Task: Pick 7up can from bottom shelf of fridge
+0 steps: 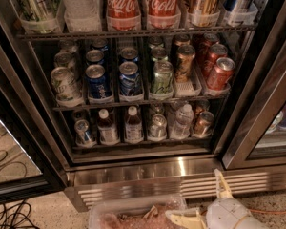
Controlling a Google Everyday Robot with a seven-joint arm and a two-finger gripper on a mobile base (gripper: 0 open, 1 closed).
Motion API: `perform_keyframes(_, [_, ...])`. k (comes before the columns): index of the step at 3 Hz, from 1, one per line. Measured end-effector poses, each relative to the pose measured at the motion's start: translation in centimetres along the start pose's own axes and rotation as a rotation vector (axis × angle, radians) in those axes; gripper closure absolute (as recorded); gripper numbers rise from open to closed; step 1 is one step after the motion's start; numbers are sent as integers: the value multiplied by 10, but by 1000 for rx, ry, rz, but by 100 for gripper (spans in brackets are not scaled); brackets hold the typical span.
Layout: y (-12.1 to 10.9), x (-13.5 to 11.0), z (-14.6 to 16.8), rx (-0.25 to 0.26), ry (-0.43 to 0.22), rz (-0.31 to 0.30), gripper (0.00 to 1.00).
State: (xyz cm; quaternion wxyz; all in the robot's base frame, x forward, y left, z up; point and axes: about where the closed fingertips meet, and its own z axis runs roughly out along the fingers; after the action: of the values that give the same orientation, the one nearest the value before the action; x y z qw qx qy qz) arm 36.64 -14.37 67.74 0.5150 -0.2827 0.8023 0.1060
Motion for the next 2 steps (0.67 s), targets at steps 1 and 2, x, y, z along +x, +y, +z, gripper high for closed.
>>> perform_keyframes(1, [6, 2, 21, 54, -53, 24, 0])
perform_keyframes(2, [3, 8, 34, 78, -67, 81, 0])
